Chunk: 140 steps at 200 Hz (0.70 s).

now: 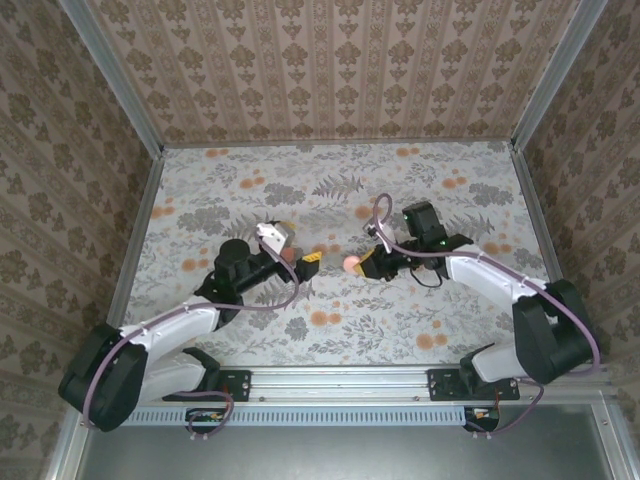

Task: Insert the wireless bluetooth earbuds into the charging case

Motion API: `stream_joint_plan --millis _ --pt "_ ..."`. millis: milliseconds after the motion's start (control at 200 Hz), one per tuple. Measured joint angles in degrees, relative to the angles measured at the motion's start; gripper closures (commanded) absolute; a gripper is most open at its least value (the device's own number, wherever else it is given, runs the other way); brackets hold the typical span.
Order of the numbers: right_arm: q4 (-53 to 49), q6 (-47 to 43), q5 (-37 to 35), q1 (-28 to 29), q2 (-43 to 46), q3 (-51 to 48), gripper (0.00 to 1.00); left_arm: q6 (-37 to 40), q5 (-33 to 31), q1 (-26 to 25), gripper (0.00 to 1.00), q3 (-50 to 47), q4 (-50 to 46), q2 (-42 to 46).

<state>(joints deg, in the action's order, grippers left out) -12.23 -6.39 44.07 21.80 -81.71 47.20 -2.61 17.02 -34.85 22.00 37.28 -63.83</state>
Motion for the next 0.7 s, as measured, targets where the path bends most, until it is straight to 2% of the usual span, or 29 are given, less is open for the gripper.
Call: stream_joint_plan --millis 145,330,700 --pt "-1.6 3.8 -0.7 0.2 -5.3 4.5 0.87 -1.0 -7.3 1.7 0.0 0.0 -5.4 1.7" --pt "-3.0 8.2 -1.3 1.2 -12.9 9.8 0.86 -3.5 -13.6 4.0 0.0 0.0 -11.1 2.5" --pt "-3.8 17.4 -2.1 2.8 -29.2 23.4 0.86 -5.2 -19.0 6.6 0.0 -0.3 -17.7 7.5"
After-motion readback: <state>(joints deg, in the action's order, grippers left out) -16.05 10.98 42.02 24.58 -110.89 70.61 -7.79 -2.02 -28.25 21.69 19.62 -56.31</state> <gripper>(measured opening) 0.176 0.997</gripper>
